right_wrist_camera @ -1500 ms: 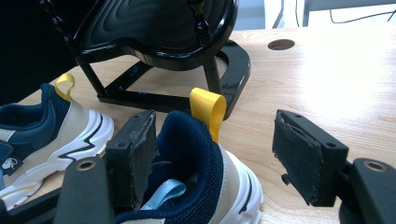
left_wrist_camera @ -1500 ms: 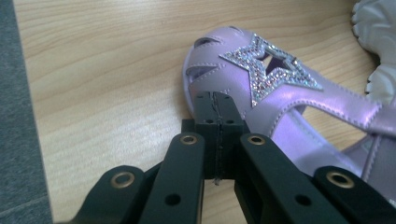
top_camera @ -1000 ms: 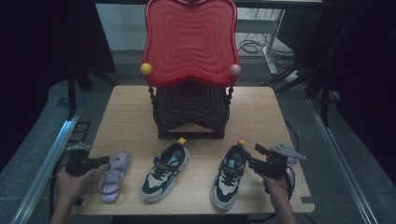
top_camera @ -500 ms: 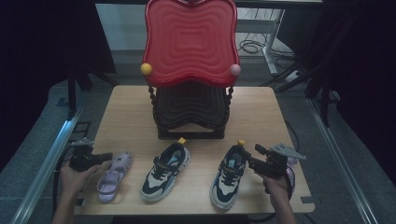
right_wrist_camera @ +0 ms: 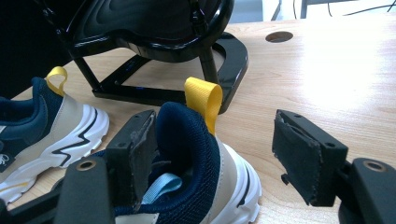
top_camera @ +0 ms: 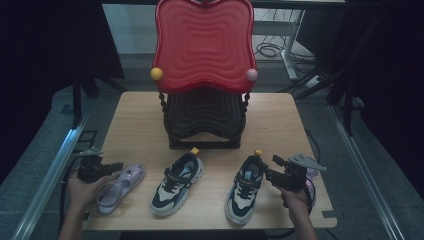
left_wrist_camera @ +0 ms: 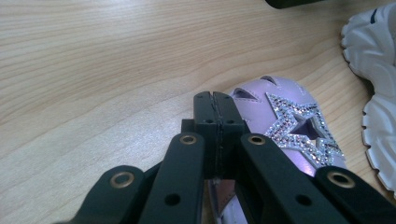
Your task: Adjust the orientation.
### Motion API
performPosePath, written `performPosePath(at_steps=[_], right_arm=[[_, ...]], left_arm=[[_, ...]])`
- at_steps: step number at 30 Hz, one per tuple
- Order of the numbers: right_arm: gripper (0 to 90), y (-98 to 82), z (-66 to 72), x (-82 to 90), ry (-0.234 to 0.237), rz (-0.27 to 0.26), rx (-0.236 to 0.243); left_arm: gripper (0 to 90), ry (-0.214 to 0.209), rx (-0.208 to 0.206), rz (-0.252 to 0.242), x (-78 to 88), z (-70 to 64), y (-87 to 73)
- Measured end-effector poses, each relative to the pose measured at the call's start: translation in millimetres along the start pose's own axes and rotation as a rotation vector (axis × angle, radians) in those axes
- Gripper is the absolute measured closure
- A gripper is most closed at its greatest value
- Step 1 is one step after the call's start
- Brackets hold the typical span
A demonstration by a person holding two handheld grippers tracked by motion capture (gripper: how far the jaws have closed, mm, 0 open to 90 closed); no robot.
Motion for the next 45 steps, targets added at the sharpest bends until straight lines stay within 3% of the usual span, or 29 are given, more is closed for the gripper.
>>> performPosePath(at_steps=[6, 11, 12, 14, 17, 20, 26, 33, 41, 45], right_arm=[[31.7, 3.0, 1.0, 1.2, 0.01, -0.009, -0.002], [32.4, 4.5, -1.0, 2.3, 0.013, -0.015, -0.008], [32.9, 4.5, -1.7, 2.4, 0.013, -0.014, -0.009], [33.8, 4.4, -2.0, 2.8, 0.016, -0.012, -0.01], [37.6, 4.2, -2.0, 3.2, 0.025, -0.008, 0.002], [41.6, 4.7, -0.3, 4.0, 0.048, -0.007, 0.008], [47.3, 3.1, 1.2, 5.2, 0.071, 0.016, 0.038], [53.5, 5.8, 0.5, 16.2, 0.077, 0.045, 0.072], [54.9, 17.1, -20.9, 38.3, 0.026, 0.026, 0.066], [65.3, 20.4, -32.9, 48.5, 0.01, 0.026, 0.073]], left_arm=[[86.1, 0.036, -0.018, -0.079, 24.8, -2.6, 8.0], [72.1, 0.049, -0.04, -0.144, 41.9, -12.4, 19.5], [69.2, 0.043, -0.058, -0.167, 47.8, -21.3, 25.2], [65.6, 0.04, -0.066, -0.175, 50.0, -26.1, 27.5], [50.3, 0.02, -0.071, -0.193, 54.1, -45.4, 32.4], [44.4, 0.007, -0.072, -0.199, 55.6, -53.3, 34.0], [42.6, -0.021, -0.087, -0.201, 62.1, -72.6, 36.4], [42.6, -0.043, -0.071, -0.187, 58.5, -79.4, 32.4], [41.6, -0.049, -0.092, -0.193, 57.3, -86.4, 35.1], [41.5, -0.053, -0.099, -0.193, 58.4, -89.7, 35.8]])
Point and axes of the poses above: each handheld gripper's, and its own axes: x roughly backward along the jaws, y roughly out of its top, z roughly to its left, the point moved 8 cm from there along -x, roughly forward along the jaws, and after that the axes turned 15 degrees about -z, right-handed, at the moved point
